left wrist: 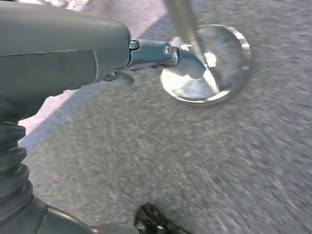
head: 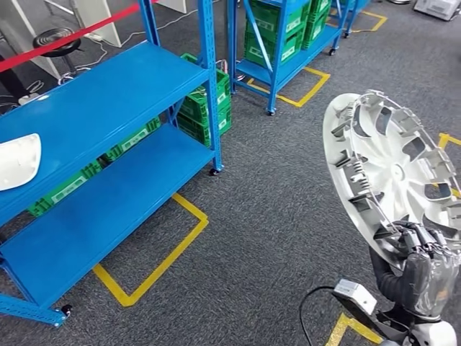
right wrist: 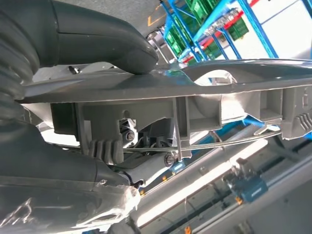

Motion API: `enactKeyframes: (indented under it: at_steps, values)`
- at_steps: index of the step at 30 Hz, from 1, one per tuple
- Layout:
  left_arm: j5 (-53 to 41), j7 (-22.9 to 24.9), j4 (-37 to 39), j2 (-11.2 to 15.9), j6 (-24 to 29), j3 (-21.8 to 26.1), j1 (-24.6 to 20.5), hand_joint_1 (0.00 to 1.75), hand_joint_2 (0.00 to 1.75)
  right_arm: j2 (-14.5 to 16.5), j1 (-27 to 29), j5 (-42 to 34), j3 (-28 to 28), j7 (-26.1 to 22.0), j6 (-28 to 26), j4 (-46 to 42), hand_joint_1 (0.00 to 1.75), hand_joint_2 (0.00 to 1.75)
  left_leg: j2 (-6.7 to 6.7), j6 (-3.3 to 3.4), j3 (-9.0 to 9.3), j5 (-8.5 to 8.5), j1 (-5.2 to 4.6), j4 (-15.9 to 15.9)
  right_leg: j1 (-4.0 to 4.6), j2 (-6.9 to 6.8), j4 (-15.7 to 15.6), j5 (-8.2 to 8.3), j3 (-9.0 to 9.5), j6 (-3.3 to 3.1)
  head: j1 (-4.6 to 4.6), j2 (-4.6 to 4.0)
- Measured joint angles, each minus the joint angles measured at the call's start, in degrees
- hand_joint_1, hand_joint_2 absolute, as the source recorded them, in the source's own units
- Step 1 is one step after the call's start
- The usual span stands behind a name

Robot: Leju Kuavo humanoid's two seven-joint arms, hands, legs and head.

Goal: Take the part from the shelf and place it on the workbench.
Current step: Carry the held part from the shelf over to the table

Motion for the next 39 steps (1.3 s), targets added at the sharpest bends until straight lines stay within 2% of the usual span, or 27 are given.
enactKeyframes:
  at_steps: [2,3,4,5,6,7,8,9,10,11,13,14,16,18,19,20,21,23,25,27,29,30,32,34,36,37,39]
  values:
    - [-0.45,1.62,0.01,-0.07,-0.23,0.14,-0.02,0.00,1.75,0.91,-0.84,-1.28,0.27,-1.37,0.00,0.55,1.75,1.75,1.61,0.42,-1.28,1.25,0.00,-0.08,0.03,-3.21,5.42,-5.57,-1.85,0.44,0.42,0.00]
    - [-0.77,1.92,0.01,-0.11,-0.45,0.18,0.04,0.00,1.75,1.42,-1.15,-1.82,0.30,-2.29,0.00,0.82,1.75,1.75,2.43,0.49,-2.01,1.82,-0.06,-0.05,-0.12,-4.36,9.60,-8.48,-2.81,0.71,0.64,-0.01]
    - [-1.06,2.02,0.01,-0.15,-0.68,0.19,0.07,0.00,1.75,1.92,-1.29,-2.27,0.29,-3.12,0.00,1.05,1.75,1.75,3.27,0.40,-2.74,2.40,-0.09,0.01,-0.31,-4.99,13.63,-10.20,-3.40,1.00,0.72,-0.01]
    - [-1.24,2.03,0.01,-0.18,-0.85,0.20,0.07,0.00,1.75,2.31,-1.30,-2.57,0.27,-3.75,0.00,1.24,1.75,1.75,4.12,0.29,-3.48,2.94,-0.09,0.10,-0.55,-5.26,16.47,-10.49,-3.39,1.28,0.77,-0.01]
    - [-1.34,2.03,0.01,-0.21,-0.94,0.22,0.05,0.00,1.75,2.59,-1.28,-2.74,0.26,-4.11,0.00,1.42,1.75,1.75,4.94,0.12,-4.22,3.42,-0.08,0.21,-0.80,-5.43,17.45,-9.62,-2.52,1.56,0.81,-0.01]
    - [-1.37,2.03,0.01,-0.24,-1.00,0.24,0.02,0.00,1.75,2.82,-1.28,-2.84,0.25,-4.27,0.00,1.55,1.75,1.75,5.70,-0.13,-4.94,3.86,-0.03,0.37,-1.06,-5.73,16.23,-8.20,-0.56,1.83,0.83,-0.01]
    - [-1.38,2.03,0.01,-0.25,-1.02,0.25,-0.02,0.00,1.75,3.02,-1.29,-2.90,0.24,-4.34,0.00,1.64,1.75,1.75,6.35,-0.44,-5.54,4.23,-0.06,0.62,-1.30,-6.58,13.00,-7.28,2.43,2.15,0.83,-0.01]
    - [-1.39,2.03,0.01,-0.13,-1.02,0.26,-0.01,0.00,1.75,3.25,-1.36,-2.94,0.23,-4.35,0.00,1.71,1.75,1.75,6.92,-0.79,-6.11,4.52,-0.11,0.85,-1.29,-7.93,8.69,-7.44,5.93,2.52,0.94,-0.01]
    - [-1.40,2.03,0.02,-0.09,-1.02,0.27,0.02,0.00,1.75,3.48,-1.42,-2.98,0.22,-4.35,0.00,1.77,1.75,1.75,7.50,-1.14,-6.46,4.85,-0.23,1.08,-1.18,-9.05,4.84,-8.02,8.65,2.36,0.90,-0.01]
    - [-1.43,2.03,0.04,-0.03,-1.02,0.30,0.02,0.00,1.75,3.69,-1.44,-3.02,0.20,-4.37,-0.01,1.83,1.75,1.75,8.02,-1.42,-6.69,5.17,-0.33,1.28,-1.00,-9.82,2.06,-8.80,10.35,2.07,0.86,-0.01]
    - [-1.50,2.03,0.07,-0.08,-1.02,0.34,0.01,0.00,1.75,3.98,-1.36,-3.03,0.14,-4.38,-0.02,1.99,1.75,1.75,9.12,-1.87,-6.98,5.87,-0.27,1.37,-0.60,-9.24,0.58,-8.94,10.29,0.71,0.59,-0.01]
    - [-1.53,2.03,0.07,-0.09,-1.02,0.37,-0.02,0.00,1.75,4.06,-1.30,-3.02,0.09,-4.40,-0.02,2.03,1.75,1.75,8.97,-2.13,-7.26,5.69,-0.05,1.54,-0.53,-8.60,0.48,-8.58,9.87,0.14,0.54,-0.01]
    - [-1.56,2.03,0.08,-0.19,-1.03,0.40,0.00,0.00,1.75,4.20,-1.39,-3.00,-0.02,-4.40,-0.02,2.09,1.75,1.75,6.71,-2.63,-8.61,2.99,0.35,4.24,-0.48,-7.35,0.37,-7.80,8.95,-1.18,0.36,-0.01]
    - [-2.00,1.83,0.11,-0.35,-1.35,0.43,0.16,0.00,1.75,4.45,-1.42,-3.00,-0.22,-4.62,-0.03,2.13,1.75,1.75,3.76,-2.87,-11.47,-1.66,0.53,11.34,-0.40,-6.04,0.33,-7.13,7.94,-2.09,0.01,-0.01]
    - [-2.40,1.52,0.13,-0.44,-1.66,0.41,0.28,0.00,1.75,4.62,-1.27,-3.08,-0.47,-4.99,-0.03,2.12,1.75,1.75,3.10,-2.86,-12.98,-3.34,0.52,15.22,-0.29,-5.28,0.33,-6.83,7.42,-2.31,-0.12,-0.01]
    - [-2.88,1.04,0.14,-0.48,-2.06,0.37,0.40,0.00,1.75,4.75,-0.95,-3.28,-0.87,-5.53,-0.04,2.07,1.75,1.75,2.78,-2.77,-13.88,-3.99,0.49,17.79,-0.18,-4.53,0.34,-6.55,6.99,-2.39,-0.22,-0.01]
    - [-3.29,0.42,0.14,-0.51,-2.47,0.31,0.48,0.00,1.75,4.86,-0.48,-3.65,-1.45,-6.27,-0.04,1.91,1.75,1.75,2.61,-2.61,-13.88,-3.50,0.46,18.43,-0.09,-3.78,0.35,-6.32,6.68,-2.37,-0.24,-0.01]
    - [-3.91,-0.95,0.14,-0.57,-3.22,0.16,0.52,0.00,1.75,5.05,0.66,-4.73,-2.84,-7.88,-0.04,1.39,1.75,1.75,2.14,-2.20,-11.38,-0.18,0.42,14.43,-0.04,-2.43,0.40,-6.08,6.43,-2.24,-0.24,-0.01]
    - [-4.43,-2.33,0.14,-0.65,-3.98,0.01,0.56,0.00,1.75,5.33,1.57,-5.87,-4.41,-9.54,-0.08,0.68,1.75,1.75,0.05,-1.81,-7.58,2.87,0.54,7.66,-0.12,-1.22,0.46,-5.98,6.29,-1.98,-0.20,-0.01]
    - [-4.81,-3.57,0.15,-0.74,-4.79,-0.13,0.73,0.00,1.75,5.56,2.24,-6.76,-5.84,-11.04,-0.21,-0.04,1.75,1.75,-2.03,-1.70,-5.47,3.51,0.72,3.76,-0.34,0.11,0.54,-5.74,5.84,-1.40,-0.24,-0.01]
    - [-5.11,-4.30,0.16,-0.78,-5.48,-0.23,0.74,0.00,1.75,5.68,3.05,-7.21,-6.96,-11.94,-0.33,-0.79,1.75,1.75,-1.72,-1.64,-5.04,2.48,0.87,2.35,-0.42,1.28,0.72,-5.40,5.23,-0.69,-0.33,0.00]
    - [-5.27,-4.45,0.16,-0.73,-5.74,-0.29,0.67,0.00,1.75,5.73,3.50,-7.32,-7.54,-12.13,-0.35,-1.19,1.75,1.75,-1.16,-1.47,-4.84,1.97,0.98,1.80,-0.29,0.91,1.00,-5.38,4.76,-0.42,-0.28,0.00]
    - [-5.69,-4.49,0.16,-0.62,-6.19,-0.36,0.73,0.00,1.75,5.81,4.08,-7.40,-8.49,-12.26,-0.37,-1.81,1.75,1.75,0.02,-1.05,-4.26,1.28,1.16,1.21,0.04,-1.74,4.02,-6.28,2.66,0.13,0.05,0.00]
    - [-6.20,-4.32,0.16,-0.53,-6.49,-0.36,1.08,0.00,1.75,5.86,4.51,-7.42,-8.97,-12.25,-0.37,-2.17,1.75,1.75,1.33,-0.81,-3.34,0.71,0.99,1.18,0.16,-4.55,11.30,-8.68,-1.41,0.52,0.35,-0.01]
    - [-6.79,-4.06,0.16,-0.48,-6.62,-0.37,1.27,0.00,1.75,5.97,5.23,-7.43,-9.54,-12.48,-0.36,-2.50,1.75,1.75,2.78,-0.75,-1.96,-0.23,0.85,1.19,0.14,-5.23,17.48,-10.00,-5.16,0.60,0.40,-0.01]
    - [-7.10,-3.99,0.16,-0.45,-6.64,-0.38,1.28,0.00,1.75,6.07,5.64,-7.46,-9.96,-12.70,-0.37,-2.73,1.75,1.75,3.47,-0.80,-1.08,-0.83,0.82,1.19,0.16,-5.31,17.74,-9.26,-5.66,0.50,0.41,-0.01]
    - [-7.77,-3.95,0.16,-0.41,-6.67,-0.44,1.21,0.00,1.75,6.36,6.51,-7.63,-10.86,-13.29,-0.36,-3.38,1.75,1.75,4.81,-1.00,1.05,-2.30,0.79,1.15,0.33,-6.07,12.05,-5.15,-3.45,0.01,0.44,-0.01]
